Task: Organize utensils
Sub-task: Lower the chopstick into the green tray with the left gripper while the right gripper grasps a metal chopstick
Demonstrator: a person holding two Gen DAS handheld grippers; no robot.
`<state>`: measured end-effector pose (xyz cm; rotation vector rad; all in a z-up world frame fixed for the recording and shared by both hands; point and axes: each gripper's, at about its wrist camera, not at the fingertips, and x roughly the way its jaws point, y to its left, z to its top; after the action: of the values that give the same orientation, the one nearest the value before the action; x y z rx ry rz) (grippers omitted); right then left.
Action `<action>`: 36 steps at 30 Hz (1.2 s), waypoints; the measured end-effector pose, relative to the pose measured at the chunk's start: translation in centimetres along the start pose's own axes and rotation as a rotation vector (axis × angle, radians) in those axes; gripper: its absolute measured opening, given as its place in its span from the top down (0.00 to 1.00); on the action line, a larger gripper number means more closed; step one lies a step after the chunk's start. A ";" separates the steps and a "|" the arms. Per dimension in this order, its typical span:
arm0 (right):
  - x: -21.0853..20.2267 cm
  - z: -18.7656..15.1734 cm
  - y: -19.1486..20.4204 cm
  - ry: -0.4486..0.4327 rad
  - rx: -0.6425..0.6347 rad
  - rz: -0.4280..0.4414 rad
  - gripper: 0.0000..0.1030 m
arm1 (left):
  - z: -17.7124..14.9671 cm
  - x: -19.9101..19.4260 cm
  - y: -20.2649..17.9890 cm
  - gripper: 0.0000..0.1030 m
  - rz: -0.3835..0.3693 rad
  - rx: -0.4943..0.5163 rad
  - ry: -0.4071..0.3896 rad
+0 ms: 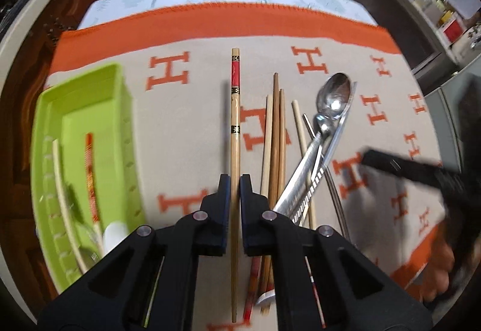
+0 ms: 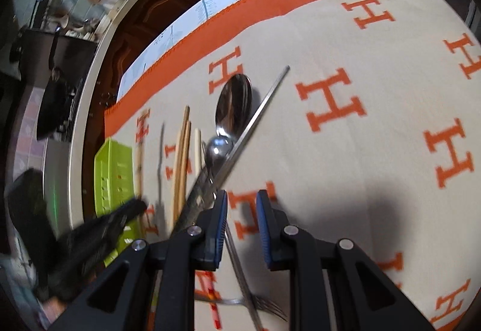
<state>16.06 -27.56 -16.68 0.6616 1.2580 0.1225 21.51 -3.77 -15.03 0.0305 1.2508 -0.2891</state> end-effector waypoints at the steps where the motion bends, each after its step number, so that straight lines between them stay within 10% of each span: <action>1: 0.4 0.4 0.1 0.009 0.012 0.000 0.81 | -0.4 -0.8 0.2 0.96 -0.006 -0.004 -0.009; 12: 2.9 1.5 1.8 0.043 0.037 -0.021 0.81 | -5.4 -8.5 8.2 0.96 0.096 -0.104 -0.093; 24: 3.4 1.7 2.6 0.033 0.060 -0.085 0.89 | -7.7 -5.1 13.9 0.96 0.232 -0.188 0.015; 36: 0.8 0.6 2.5 0.005 0.066 -0.057 1.00 | -8.5 -5.9 14.2 0.96 0.186 -0.207 0.008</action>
<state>17.50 -25.46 -15.97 0.6823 1.2894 0.0356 15.23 12.59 -14.09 -0.0299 1.2703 0.0026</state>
